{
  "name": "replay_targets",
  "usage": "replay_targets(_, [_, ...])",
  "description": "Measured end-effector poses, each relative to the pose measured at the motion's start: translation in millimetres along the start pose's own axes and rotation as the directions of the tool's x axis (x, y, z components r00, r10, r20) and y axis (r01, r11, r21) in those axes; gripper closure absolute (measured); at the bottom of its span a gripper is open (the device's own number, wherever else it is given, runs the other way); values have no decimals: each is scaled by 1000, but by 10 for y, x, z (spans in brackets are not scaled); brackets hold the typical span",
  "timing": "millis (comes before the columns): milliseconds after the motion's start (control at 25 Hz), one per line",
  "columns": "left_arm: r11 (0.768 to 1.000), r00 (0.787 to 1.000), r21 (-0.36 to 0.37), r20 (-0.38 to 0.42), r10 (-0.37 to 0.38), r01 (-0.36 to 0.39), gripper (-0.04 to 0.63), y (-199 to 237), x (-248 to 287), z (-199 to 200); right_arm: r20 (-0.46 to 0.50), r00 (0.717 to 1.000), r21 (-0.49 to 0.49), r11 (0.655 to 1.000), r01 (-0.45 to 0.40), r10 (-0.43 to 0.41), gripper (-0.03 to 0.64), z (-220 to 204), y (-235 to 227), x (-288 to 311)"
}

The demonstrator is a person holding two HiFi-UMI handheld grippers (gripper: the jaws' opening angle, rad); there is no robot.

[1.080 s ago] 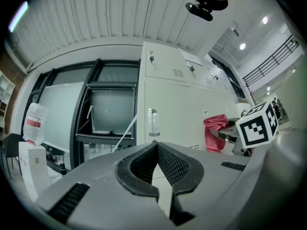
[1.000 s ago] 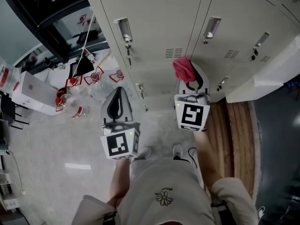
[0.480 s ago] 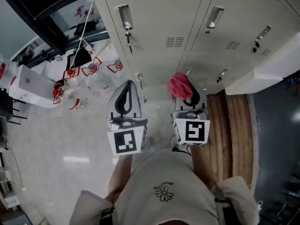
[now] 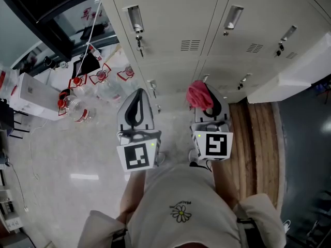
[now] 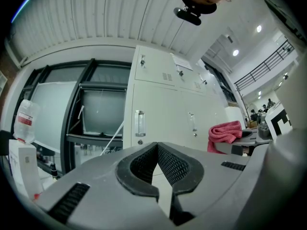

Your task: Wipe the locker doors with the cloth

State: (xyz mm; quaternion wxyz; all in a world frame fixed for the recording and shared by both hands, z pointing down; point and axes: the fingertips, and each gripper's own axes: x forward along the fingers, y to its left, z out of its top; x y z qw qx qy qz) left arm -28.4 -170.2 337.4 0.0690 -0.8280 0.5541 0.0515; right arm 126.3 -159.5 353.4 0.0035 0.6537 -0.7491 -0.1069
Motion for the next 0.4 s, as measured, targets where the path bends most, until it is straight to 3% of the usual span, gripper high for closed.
replay_targets(400, [1000, 1000, 6, -5, 20, -19, 578, 63, -30, -6, -6, 1000, -4, 1000, -7, 7, 588, -6, -11, -89])
